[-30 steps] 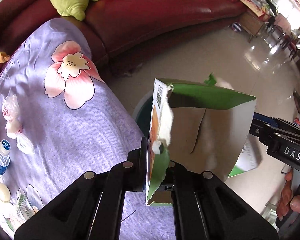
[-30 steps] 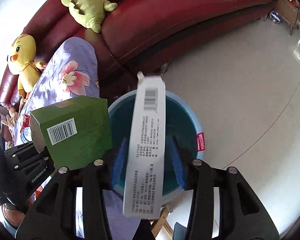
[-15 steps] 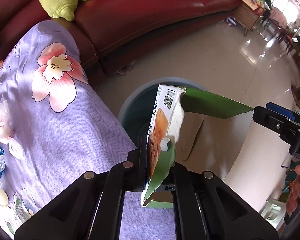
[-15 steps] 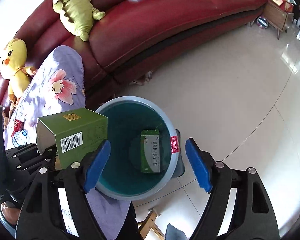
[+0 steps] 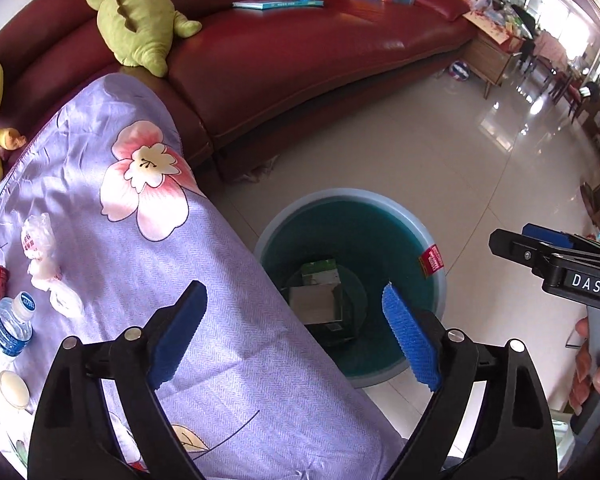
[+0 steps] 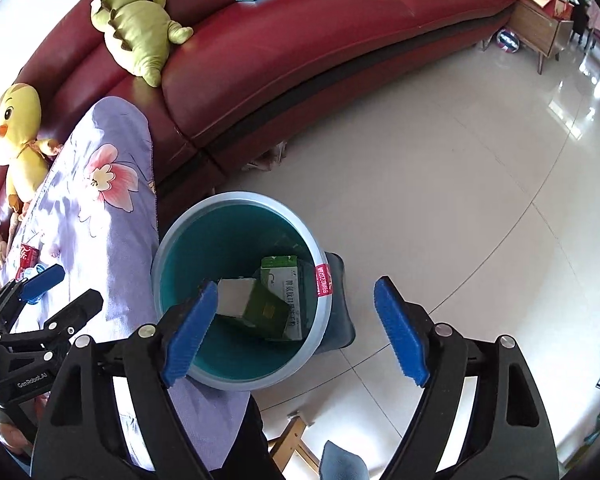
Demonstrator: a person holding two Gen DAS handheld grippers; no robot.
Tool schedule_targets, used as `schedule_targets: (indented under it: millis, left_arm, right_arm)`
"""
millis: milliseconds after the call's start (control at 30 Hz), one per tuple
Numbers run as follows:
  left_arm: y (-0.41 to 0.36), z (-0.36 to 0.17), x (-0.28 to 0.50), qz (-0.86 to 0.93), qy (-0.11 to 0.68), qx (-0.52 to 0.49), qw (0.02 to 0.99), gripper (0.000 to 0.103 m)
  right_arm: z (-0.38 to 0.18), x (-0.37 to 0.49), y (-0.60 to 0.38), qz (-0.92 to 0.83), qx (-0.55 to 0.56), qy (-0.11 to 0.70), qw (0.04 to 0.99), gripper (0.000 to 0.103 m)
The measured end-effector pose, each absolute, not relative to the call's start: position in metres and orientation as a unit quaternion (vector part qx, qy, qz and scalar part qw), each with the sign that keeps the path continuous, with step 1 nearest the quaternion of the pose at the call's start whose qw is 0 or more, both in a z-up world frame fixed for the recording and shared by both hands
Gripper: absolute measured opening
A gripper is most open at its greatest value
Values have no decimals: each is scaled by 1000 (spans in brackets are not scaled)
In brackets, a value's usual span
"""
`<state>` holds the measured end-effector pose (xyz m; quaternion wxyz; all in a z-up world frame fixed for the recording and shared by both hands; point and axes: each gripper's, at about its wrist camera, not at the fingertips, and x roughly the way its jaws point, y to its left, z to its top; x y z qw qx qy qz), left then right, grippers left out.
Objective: Collect trash
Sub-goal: 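Open the left tool to drop the green box into the bin, then move both tools back to the table toward the can and bottle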
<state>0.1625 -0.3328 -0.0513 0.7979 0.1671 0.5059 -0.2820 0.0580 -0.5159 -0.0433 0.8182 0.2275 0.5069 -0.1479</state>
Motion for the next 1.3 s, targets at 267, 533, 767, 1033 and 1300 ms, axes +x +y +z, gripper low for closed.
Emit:
schedule_targets:
  millis: [267, 533, 767, 1033, 1300]
  left_arm:
    - [-294, -44, 157, -265, 513, 146, 803, 95]
    - [-232, -36, 154, -237, 513, 123, 816, 95]
    - [-163, -30, 159, -204, 508, 113, 829, 95]
    - [-78, -35, 171, -163, 518, 91, 835, 96]
    - [20, -48, 184, -122, 532, 70, 835, 96]
  right_arm:
    - [-31, 60, -485, -127, 197, 519, 822, 84]
    - [-22, 71, -436, -99, 166, 529, 826, 84]
    - [-13, 97, -370, -53, 109, 542, 832, 84]
    - [-15, 135, -276, 21, 28, 570, 821, 84]
    - [-18, 172, -190, 89, -67, 582, 805, 84]
